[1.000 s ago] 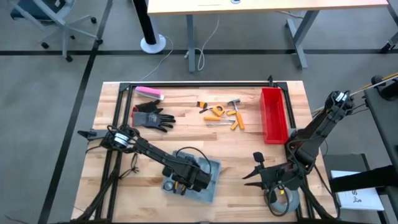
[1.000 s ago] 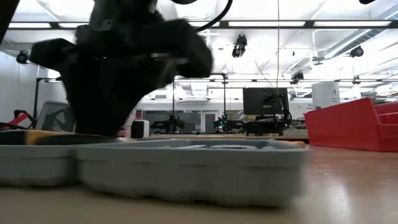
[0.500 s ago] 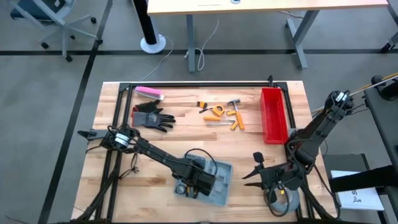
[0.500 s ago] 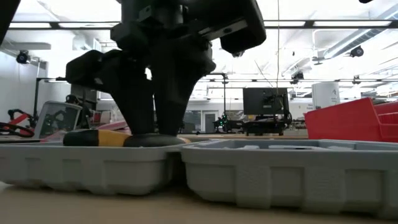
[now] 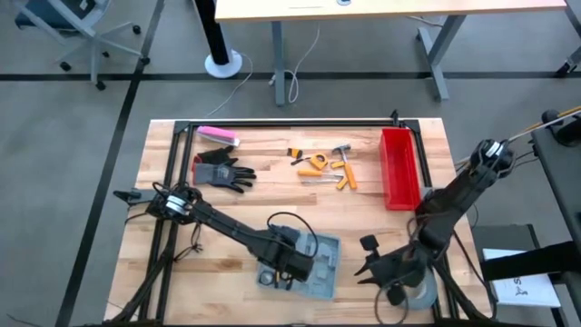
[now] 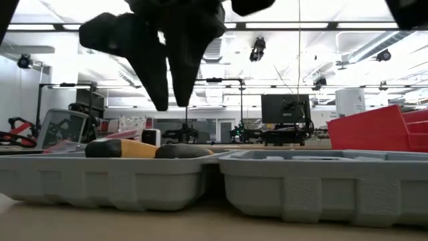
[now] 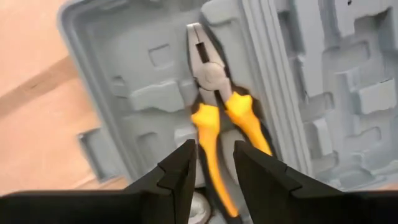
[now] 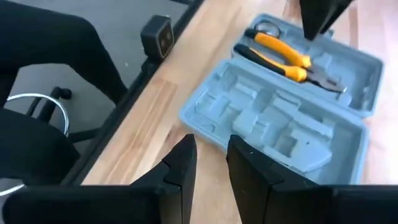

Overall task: Prefit tool cases
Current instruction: Put the pliers into the pre-fit tool case

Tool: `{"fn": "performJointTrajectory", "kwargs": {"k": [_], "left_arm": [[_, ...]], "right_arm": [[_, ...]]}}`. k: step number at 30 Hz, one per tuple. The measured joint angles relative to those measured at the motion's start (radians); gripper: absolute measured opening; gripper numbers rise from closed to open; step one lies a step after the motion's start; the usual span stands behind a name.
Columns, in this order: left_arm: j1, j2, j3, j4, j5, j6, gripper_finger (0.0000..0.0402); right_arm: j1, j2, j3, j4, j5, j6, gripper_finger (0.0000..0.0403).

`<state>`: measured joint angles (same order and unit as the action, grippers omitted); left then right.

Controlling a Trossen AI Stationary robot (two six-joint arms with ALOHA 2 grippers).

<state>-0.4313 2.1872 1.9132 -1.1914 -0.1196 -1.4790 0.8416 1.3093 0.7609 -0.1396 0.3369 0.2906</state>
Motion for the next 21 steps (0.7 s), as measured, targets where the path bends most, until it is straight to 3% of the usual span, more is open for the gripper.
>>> {"fn": "performJointTrajectory", "kwargs": {"k": [13, 21], "left_arm": [[-0.04, -0.01, -0.017, 0.039, -0.094, 0.085, 0.0056], [-0.056, -0.011, -0.025, 0.049, -0.155, 0.193, 0.0048]], "right_arm": [[-0.098, 0.069, -0.001, 0.094, -0.116, -0.073, 0.0076], [-0.181, 0.085, -0.001, 0.133, -0.223, -0.132, 0.0071]]}}
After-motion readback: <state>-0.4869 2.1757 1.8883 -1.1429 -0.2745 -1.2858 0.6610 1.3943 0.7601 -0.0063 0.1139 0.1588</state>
